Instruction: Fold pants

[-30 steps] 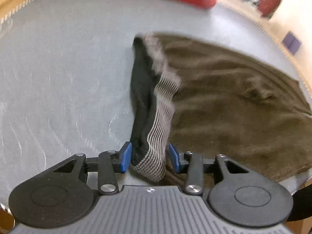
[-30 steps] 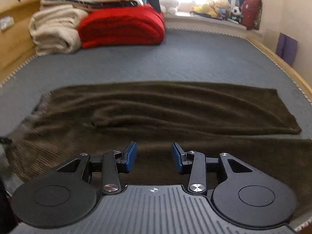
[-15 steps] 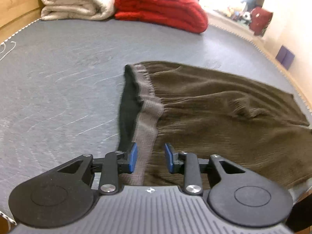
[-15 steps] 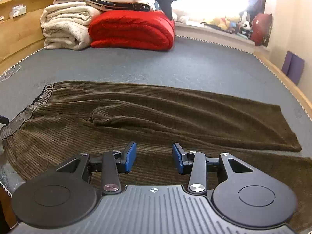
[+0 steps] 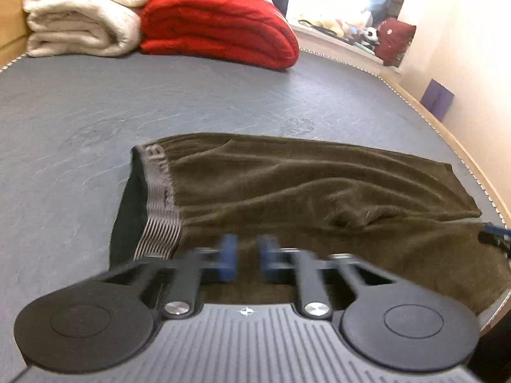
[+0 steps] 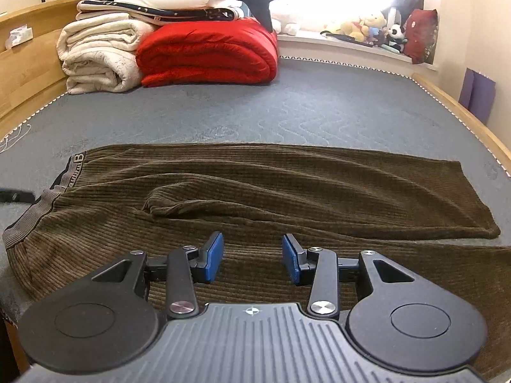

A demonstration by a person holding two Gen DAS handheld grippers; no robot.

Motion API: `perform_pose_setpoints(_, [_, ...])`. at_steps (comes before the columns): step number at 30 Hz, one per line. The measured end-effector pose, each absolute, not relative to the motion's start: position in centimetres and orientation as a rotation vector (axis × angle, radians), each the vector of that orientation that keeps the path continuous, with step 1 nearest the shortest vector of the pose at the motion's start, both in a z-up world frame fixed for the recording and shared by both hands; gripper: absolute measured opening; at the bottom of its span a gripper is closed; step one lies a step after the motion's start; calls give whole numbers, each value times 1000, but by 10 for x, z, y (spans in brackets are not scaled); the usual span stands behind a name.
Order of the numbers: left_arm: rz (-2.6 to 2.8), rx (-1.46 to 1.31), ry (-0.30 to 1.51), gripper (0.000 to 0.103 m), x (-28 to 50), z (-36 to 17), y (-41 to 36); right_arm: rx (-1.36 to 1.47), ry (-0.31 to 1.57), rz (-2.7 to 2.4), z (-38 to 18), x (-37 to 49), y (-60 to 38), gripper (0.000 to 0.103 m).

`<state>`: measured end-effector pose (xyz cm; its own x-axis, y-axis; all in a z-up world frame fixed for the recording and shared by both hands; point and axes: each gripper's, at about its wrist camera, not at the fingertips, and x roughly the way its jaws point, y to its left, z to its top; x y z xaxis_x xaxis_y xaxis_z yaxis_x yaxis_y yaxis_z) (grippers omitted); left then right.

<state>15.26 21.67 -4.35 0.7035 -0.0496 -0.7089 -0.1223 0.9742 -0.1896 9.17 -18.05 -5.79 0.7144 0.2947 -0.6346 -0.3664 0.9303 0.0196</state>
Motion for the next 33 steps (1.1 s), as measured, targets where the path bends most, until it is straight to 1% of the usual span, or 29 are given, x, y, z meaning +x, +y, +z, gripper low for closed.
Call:
perform_pose_setpoints(4, [69, -147, 808, 0, 210, -41, 227, -104, 665, 373, -53, 92, -184, 43])
perform_pose_setpoints(8, [98, -202, 815, 1, 272, -50, 260, -86, 657, 378, -46, 93, -190, 43])
perform_pose_setpoints(10, [123, -208, 826, 6, 303, -60, 274, -89, 656, 379, -44, 94, -193, 43])
perform_pose_setpoints(11, [137, -188, 836, 11, 321, -67, 279, -92, 656, 376, -44, 95, -195, 43])
perform_pose_setpoints(13, [147, -139, 868, 25, 348, -81, 285, -90, 658, 365, -43, 97, -200, 43])
perform_pose_setpoints(14, [155, -114, 876, 30, 360, -85, 288, -83, 664, 356, -43, 99, -202, 43])
perform_pose_setpoints(15, [155, -95, 883, 42, 370, -89, 290, -70, 672, 348, -43, 101, -205, 43])
perform_pose_setpoints(16, [154, -83, 892, 50, 376, -93, 292, -53, 679, 340, -42, 104, -208, 43])
perform_pose_setpoints(17, [156, -70, 912, 66, 385, -98, 296, -39, 685, 336, -43, 106, -211, 43])
perform_pose_setpoints(18, [151, -64, 941, 73, 392, -103, 297, -23, 692, 332, -43, 107, -213, 43])
perform_pose_setpoints(20, [110, -21, 1040, 73, 406, -119, 295, -4, 704, 325, -44, 109, -217, 43])
perform_pose_setpoints(21, [106, 39, 1065, 75, 410, -124, 291, 0, 710, 321, -45, 110, -218, 43])
perform_pose_setpoints(22, [92, 83, 1059, 74, 411, -126, 288, 2, 716, 318, -46, 111, -219, 43])
perform_pose_setpoints(23, [68, 93, 1057, 65, 414, -127, 287, 5, 723, 314, -46, 111, -219, 43])
perform_pose_setpoints(24, [43, 76, 1067, 49, 415, -127, 287, 8, 726, 312, -46, 112, -220, 43])
perform_pose_setpoints(25, [16, 54, 1077, 40, 417, -124, 288, 8, 725, 310, -46, 112, -220, 43])
perform_pose_setpoints(26, [3, 64, 1078, 23, 416, -121, 285, 4, 724, 307, -46, 111, -219, 43])
perform_pose_setpoints(27, [0, 116, 1075, 16, 414, -118, 279, -1, 723, 301, -46, 111, -218, 43])
perform_pose_setpoints(29, [-10, 212, 1052, 11, 404, -107, 264, -3, 722, 294, -45, 111, -218, 43])
perform_pose_setpoints(33, [7, 248, 920, 9, 363, -66, 244, -2, 723, 269, -44, 113, -218, 43])
